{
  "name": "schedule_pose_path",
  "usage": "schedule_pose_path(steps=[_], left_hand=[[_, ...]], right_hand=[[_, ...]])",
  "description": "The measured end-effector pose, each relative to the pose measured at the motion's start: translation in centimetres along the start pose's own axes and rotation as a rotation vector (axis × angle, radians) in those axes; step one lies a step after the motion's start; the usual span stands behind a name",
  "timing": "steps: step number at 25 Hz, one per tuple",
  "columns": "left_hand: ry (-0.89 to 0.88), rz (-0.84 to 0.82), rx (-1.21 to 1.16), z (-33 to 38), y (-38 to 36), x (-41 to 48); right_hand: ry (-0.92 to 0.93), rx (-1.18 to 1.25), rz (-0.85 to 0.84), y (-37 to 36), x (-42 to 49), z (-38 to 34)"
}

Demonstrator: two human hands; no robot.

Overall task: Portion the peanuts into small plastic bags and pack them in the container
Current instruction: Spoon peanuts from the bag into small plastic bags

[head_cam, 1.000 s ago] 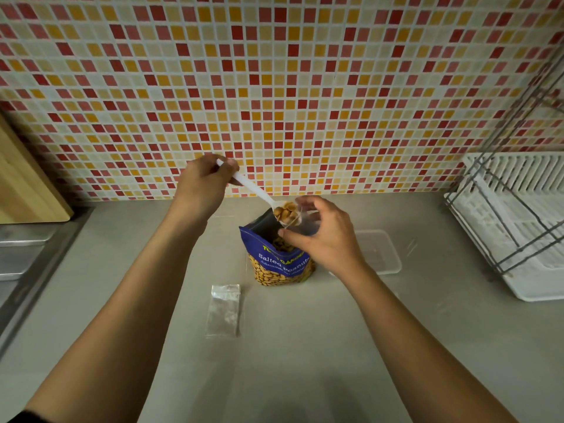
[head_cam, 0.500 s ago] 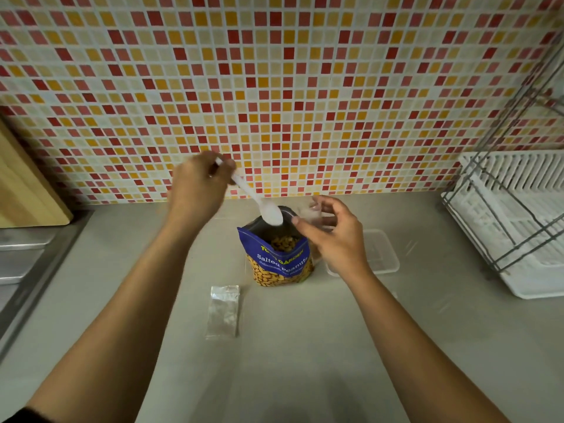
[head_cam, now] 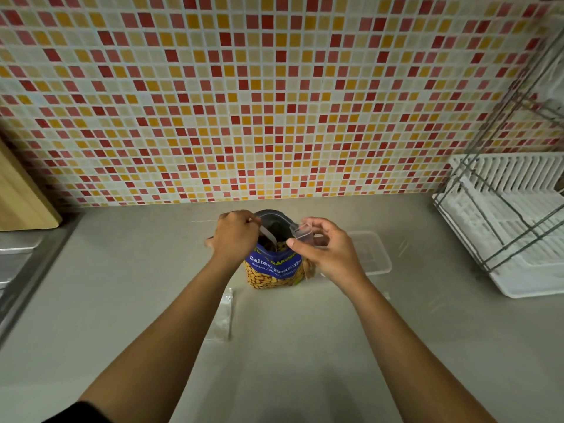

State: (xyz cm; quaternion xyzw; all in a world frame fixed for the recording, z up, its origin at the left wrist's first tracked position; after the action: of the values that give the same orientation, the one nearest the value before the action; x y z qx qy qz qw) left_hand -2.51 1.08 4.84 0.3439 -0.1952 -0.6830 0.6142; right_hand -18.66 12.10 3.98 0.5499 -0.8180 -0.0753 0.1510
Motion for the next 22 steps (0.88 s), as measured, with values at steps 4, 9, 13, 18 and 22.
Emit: schedule_pose_path(steps=[4,9,13,18,22], left_hand=[[0.033,-0.009,-0.078,-0.3,0.4,-0.3],[0.09,-0.035,-0.242,-0.9,1.4,-0.2],[0.134,-0.116,-0.365,-1.0,1.4,-0.5],[0.194,-0.153,-0.507,-1.4,2.0,-0.5],[0.255,-0.156,-0.577,-2.5,2.5,-0.3]], right_hand=[[-0.003,0.024,-0.009,0.0,0.0,0.2],[0.01,0.045,-0.007,0.0,-0.2,0.1],[0.002,0.067,-0.014,0.0,-0.3,0.0],[-0.018,0.116,0.021,0.8,-0.4,0.0],[0.001,0.107,0.075,2.1,-0.1,-0.8]])
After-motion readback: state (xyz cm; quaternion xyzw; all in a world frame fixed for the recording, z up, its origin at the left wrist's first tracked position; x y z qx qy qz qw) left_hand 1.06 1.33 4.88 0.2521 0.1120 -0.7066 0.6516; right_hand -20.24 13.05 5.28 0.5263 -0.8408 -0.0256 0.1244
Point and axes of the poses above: each hand's wrist, its own x-axis towards the middle knuckle, its own y-axis out of the back of the hand, z = x × y, the point moved 8 cm from there along x, towards the middle knuckle, and after that the axes turned 12 degrees about y, right-handed, at the moved point
